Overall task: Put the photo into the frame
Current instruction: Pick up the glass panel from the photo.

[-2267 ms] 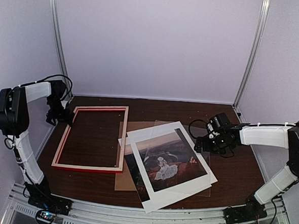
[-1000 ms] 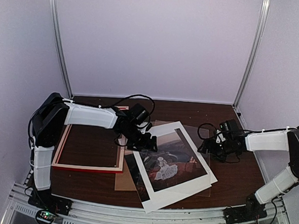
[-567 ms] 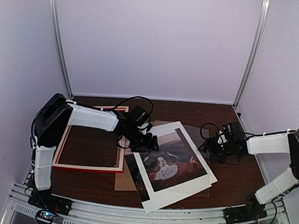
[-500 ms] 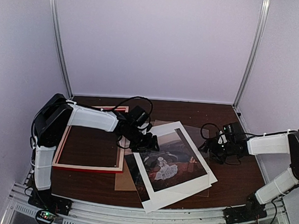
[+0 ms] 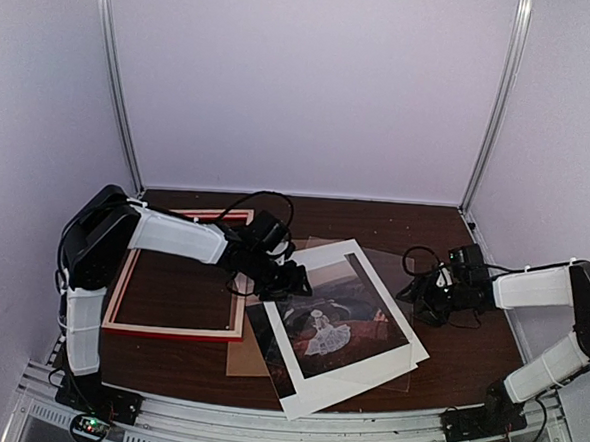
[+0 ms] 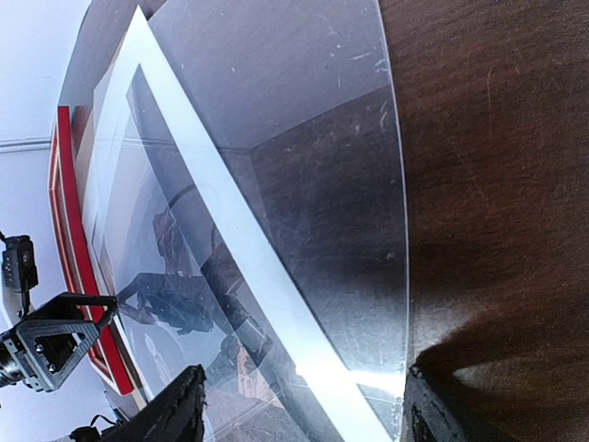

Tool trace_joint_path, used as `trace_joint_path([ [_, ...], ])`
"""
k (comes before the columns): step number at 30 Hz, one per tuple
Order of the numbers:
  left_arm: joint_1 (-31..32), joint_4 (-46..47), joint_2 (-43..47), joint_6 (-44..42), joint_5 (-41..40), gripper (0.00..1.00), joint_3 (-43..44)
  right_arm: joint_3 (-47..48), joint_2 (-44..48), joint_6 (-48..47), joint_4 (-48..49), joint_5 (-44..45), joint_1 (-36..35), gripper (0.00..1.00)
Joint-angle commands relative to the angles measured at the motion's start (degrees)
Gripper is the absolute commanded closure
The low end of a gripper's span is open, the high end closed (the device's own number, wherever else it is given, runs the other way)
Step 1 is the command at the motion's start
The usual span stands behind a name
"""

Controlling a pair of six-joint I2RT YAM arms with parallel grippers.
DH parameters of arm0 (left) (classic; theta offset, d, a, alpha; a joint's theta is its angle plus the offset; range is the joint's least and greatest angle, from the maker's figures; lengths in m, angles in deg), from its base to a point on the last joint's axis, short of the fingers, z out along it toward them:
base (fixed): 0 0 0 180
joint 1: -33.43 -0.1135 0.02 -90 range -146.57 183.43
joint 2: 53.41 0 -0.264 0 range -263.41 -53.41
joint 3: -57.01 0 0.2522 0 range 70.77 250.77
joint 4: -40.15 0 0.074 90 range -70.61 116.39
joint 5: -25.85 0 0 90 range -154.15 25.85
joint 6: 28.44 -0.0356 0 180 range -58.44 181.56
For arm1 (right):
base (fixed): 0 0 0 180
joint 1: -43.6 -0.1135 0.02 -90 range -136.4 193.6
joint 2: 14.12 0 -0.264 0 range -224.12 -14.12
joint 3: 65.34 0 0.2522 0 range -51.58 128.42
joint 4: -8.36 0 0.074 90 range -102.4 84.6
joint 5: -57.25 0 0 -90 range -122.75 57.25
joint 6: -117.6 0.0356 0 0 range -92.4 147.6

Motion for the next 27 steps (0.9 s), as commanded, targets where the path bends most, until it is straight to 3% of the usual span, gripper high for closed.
trace_joint_path([
  [1,-0.5,4.4,1.3,0.8,3.4,0.29,-1.7,-0.7,1.4,1.2,1.7,-6.1,0.6,0.29],
  [19,-1.2,6.9,1.5,0.4,3.7,0.31,-4.6,-2.0,3.4,1.9,12.1,-15.1,2.8,0.43],
  [27,-1.2,6.2,2.0,-0.8,2.8,0.31,-4.5,-0.9,3.8,-0.8,11.9,-18.6,2.8,0.48],
])
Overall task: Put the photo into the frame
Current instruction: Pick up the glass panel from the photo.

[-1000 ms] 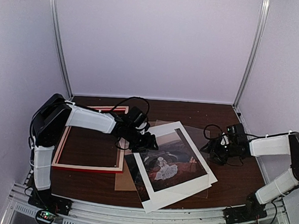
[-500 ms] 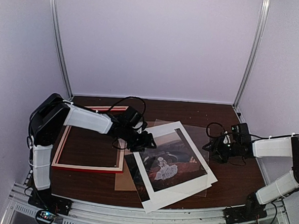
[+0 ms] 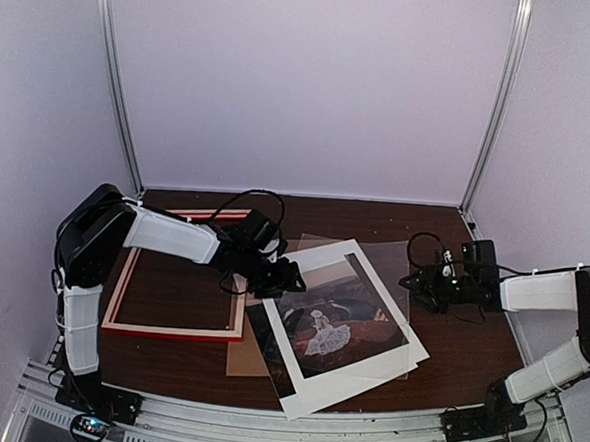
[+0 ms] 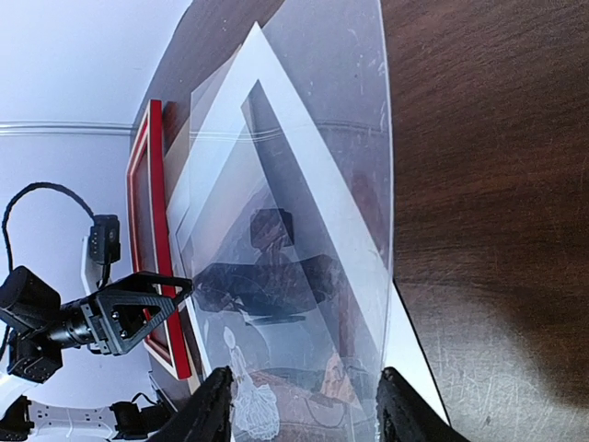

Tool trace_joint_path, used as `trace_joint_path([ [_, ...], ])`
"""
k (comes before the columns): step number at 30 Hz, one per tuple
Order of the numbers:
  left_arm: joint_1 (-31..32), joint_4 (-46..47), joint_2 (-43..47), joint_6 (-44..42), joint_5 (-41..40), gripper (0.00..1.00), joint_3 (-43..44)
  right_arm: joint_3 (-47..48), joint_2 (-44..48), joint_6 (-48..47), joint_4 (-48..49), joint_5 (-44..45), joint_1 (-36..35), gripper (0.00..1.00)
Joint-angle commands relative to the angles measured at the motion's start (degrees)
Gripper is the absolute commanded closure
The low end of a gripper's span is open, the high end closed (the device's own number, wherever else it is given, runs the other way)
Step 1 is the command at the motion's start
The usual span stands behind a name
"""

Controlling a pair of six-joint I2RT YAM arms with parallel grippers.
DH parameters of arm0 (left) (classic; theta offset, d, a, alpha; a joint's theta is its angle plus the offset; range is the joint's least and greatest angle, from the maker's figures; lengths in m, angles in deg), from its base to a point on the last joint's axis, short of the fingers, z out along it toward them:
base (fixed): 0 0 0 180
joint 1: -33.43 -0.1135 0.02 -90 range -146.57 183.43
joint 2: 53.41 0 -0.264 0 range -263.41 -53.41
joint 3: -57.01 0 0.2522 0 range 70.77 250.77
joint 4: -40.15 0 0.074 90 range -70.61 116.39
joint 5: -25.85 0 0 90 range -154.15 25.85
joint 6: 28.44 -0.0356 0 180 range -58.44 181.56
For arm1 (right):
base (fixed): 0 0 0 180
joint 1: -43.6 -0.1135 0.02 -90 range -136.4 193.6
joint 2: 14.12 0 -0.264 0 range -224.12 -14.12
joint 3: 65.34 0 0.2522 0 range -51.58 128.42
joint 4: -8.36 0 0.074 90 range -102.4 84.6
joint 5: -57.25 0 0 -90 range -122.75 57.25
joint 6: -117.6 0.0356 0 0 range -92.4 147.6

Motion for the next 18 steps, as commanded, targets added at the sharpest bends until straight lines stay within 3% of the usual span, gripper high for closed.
trace_joint_path([
  [1,0.9,1.5,0.6,-1.1,1.7,0.31,-0.7,0.9,1.5,-1.8,1.8,-8.1,-1.0,0.48],
  [18,0.9,0.5,1.0,-3.1,1.0,0.31,-0.2,7.1,5.2,-17.0,-14.9,-8.2,-0.9,0.53],
])
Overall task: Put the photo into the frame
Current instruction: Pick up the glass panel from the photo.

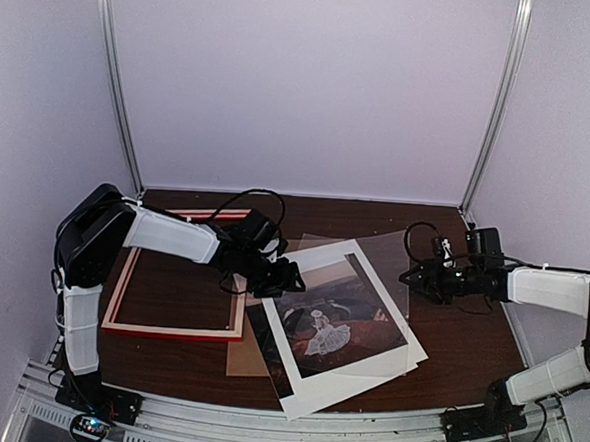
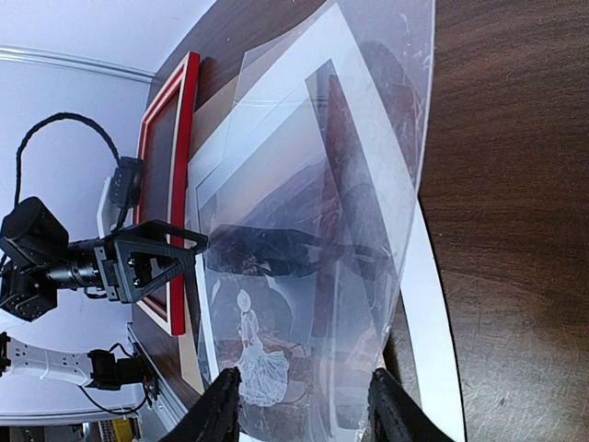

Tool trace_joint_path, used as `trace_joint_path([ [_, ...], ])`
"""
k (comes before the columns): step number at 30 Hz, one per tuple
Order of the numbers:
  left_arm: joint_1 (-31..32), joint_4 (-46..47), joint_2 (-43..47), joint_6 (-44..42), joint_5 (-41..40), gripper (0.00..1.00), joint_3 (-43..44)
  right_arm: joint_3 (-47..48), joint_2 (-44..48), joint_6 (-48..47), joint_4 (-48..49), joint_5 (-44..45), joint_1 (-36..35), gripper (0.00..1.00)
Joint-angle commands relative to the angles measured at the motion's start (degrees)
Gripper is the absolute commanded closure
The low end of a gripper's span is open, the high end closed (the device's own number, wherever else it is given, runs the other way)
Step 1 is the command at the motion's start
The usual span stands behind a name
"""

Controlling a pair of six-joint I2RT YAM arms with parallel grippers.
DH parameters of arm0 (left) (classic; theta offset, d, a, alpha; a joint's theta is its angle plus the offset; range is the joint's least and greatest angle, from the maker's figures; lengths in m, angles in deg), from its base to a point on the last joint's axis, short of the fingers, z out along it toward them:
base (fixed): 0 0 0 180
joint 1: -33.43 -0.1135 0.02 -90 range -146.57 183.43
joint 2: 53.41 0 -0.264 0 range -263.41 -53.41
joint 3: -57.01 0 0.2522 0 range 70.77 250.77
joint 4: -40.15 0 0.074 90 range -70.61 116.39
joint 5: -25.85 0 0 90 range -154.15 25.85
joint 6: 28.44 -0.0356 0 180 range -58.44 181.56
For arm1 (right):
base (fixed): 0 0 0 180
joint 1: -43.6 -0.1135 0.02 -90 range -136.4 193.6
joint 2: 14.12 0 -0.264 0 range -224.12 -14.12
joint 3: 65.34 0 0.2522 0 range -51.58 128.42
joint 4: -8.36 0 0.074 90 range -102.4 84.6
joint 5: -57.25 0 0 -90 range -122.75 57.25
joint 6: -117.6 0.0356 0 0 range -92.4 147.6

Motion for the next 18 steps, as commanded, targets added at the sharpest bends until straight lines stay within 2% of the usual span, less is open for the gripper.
trace_joint_path([
  [1,1.0,0.8,1.0,-1.4,1.4,0.31,-0.2,2.1,1.1,-5.6,-4.0,-4.7,-0.8,0.53],
  [9,1.0,0.7,1.3,-2.1,1.1,0.30,-0.4,3.2,1.6,-8.6,-4.4,-9.1,-0.8,0.53],
  [18,1.0,0.8,1.3,-2.2,1.1,0.30,-0.5,3.6,2.2,-9.5,-4.2,-10.1,-0.8,0.53],
])
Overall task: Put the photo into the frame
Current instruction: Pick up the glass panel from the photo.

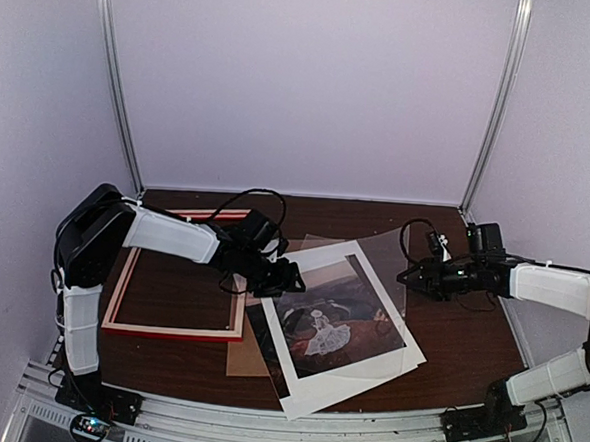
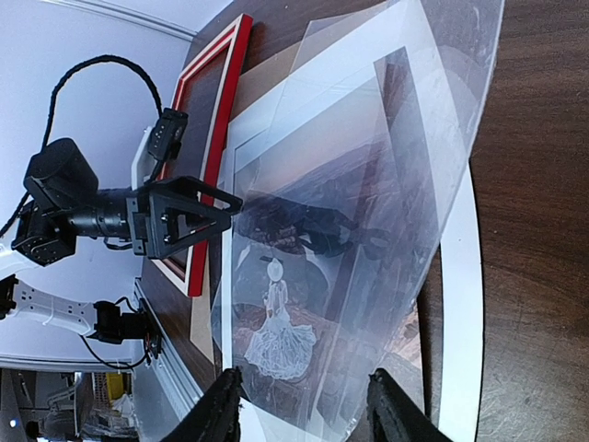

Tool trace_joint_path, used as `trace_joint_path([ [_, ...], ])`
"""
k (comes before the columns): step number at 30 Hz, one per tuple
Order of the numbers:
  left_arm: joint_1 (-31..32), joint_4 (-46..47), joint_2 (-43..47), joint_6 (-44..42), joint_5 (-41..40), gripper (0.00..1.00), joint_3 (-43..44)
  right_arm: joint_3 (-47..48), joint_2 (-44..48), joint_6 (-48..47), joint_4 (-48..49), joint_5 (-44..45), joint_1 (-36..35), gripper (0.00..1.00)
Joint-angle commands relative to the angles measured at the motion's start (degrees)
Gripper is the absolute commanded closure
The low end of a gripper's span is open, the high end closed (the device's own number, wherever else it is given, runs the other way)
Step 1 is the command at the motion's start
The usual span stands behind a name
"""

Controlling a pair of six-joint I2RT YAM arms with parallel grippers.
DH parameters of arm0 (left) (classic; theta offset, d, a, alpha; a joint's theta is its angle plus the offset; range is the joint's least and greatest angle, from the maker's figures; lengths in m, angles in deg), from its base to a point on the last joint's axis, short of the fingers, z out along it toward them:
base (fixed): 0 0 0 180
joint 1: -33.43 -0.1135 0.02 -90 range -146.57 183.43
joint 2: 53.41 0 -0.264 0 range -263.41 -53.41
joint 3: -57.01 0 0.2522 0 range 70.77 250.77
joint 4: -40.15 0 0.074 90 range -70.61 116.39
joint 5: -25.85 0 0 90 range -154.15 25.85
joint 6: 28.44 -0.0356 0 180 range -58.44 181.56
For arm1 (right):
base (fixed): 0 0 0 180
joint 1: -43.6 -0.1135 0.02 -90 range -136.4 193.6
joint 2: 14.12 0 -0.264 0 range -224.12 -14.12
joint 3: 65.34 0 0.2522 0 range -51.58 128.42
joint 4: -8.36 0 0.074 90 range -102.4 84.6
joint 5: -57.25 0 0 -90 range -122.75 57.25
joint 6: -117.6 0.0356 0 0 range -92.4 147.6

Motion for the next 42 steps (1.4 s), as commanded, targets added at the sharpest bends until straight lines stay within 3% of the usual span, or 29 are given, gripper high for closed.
trace_joint_path([
  [1,1.0,0.9,1.2,-0.8,1.1,0.30,-0.6,1.6,1.5,-2.3,-0.4,-3.4,-0.8,0.53],
  [6,1.0,1.0,1.3,-0.9,1.2,0.30,-0.7,1.5,2.2,-3.5,0.4,-3.6,-0.9,0.53],
  [11,1.0,0.9,1.5,-0.8,1.2,0.30,-0.7,0.2,2.5,3.5,5.0,-0.6,-0.8,0.55],
  [20,1.0,0.8,1.4,-0.9,1.1,0.30,-0.7,2.9,0.0,7.1,-1.0,6.3,-0.8,0.66],
  [37,1.1,1.8,2.0,-2.0,1.4,0.31,-0.7,3.4,-6.0,9.3,0.7,5.7,-1.0,0.81],
  [42,1.0,2.7,2.7,-3.0,1.9,0.31,-1.0,3.9,-7.3,9.2,0.6,5.7,-1.0,0.92],
])
